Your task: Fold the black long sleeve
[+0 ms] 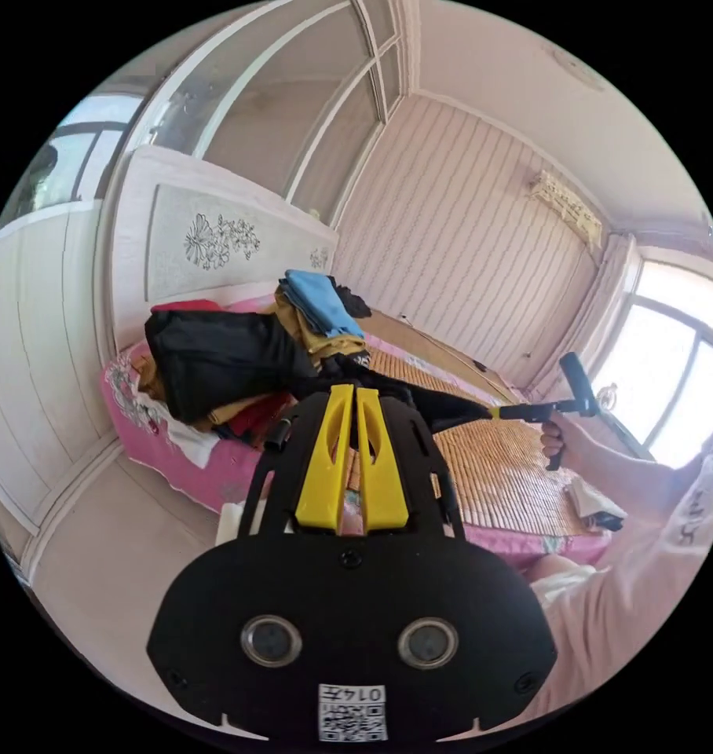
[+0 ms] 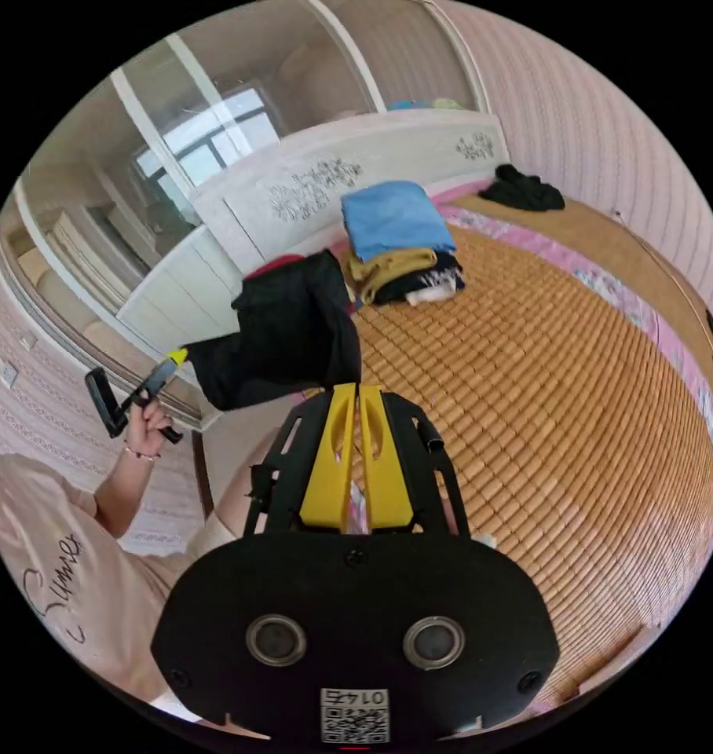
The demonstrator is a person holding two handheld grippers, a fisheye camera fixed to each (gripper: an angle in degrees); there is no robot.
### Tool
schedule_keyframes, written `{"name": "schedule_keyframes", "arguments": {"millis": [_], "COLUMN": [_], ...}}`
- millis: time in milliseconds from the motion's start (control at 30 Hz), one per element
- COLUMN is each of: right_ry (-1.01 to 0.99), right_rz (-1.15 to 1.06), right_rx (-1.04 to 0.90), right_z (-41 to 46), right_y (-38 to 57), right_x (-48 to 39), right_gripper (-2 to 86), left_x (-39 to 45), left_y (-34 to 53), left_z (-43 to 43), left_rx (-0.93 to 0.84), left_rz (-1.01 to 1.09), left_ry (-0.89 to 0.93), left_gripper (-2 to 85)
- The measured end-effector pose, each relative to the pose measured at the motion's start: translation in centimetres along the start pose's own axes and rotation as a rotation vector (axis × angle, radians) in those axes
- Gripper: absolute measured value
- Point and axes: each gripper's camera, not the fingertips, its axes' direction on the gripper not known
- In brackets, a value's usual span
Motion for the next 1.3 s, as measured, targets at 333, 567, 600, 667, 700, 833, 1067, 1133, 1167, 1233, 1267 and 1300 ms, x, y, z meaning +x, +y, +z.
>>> {"name": "schedule_keyframes", "arguments": {"millis": [333,567,600,667,700,833,1067,1133,1167,1233,1267,1300], "right_ry": [-0.009,-0.068,-0.063,-0.033,-0.028,-0.023,-0.021,-0.052,-0.129,-0.304,-0.444,-0.501], "right_rz": [0.395,0.416,0.418,0.426,0.419,0.355,0.248,0.285,0.319,0.405,0.462,0.480], "right_rx": [-0.199,-0.301,-0.307,-0.303,-0.305,-0.311,-0.373,-0.358,-0.307,-0.178,-0.061,-0.002], "right_z": [3.5,5.5,5.6,5.0,4.8,2.9,0.6,-1.0,-2.8,-6.4,-9.3,-10.9], "right_y": [16.6,17.3,17.4,17.6,17.7,18.5,20.2,20.9,21.6,22.8,23.7,24.0], "right_x": [7.8,9.1,9.1,9.0,9.0,8.6,7.5,8.0,8.6,10.0,11.0,11.3], "right_gripper": [6.6,10.5,10.6,9.8,9.6,8.1,2.1,1.2,0.9,0.7,0.6,0.6], "left_x": [5.4,7.6,7.8,8.7,8.9,10.4,12.7,13.3,13.8,14.6,15.2,15.5], "left_y": [7.7,7.6,7.7,8.0,8.1,8.7,10.0,10.1,9.9,9.4,8.7,8.4], "left_z": [-1.2,-2.0,-2.1,-2.4,-2.5,-3.4,-5.4,-6.4,-7.2,-8.6,-9.5,-10.0], "left_rx": [-0.349,-0.357,-0.360,-0.373,-0.375,-0.382,-0.382,-0.379,-0.370,-0.338,-0.308,-0.292], "left_rz": [0.003,-0.005,-0.001,0.001,0.000,0.001,-0.020,-0.016,-0.014,-0.013,-0.016,-0.018], "left_ry": [-0.043,-0.059,-0.063,-0.072,-0.072,-0.082,-0.085,-0.083,-0.072,-0.045,-0.022,-0.009], "left_gripper": [-1.0,-1.0,-1.0,-1.0,-1.0,-1.0,-1.0,-1.0,-1.0,-1.0,-1.0,-1.0]}}
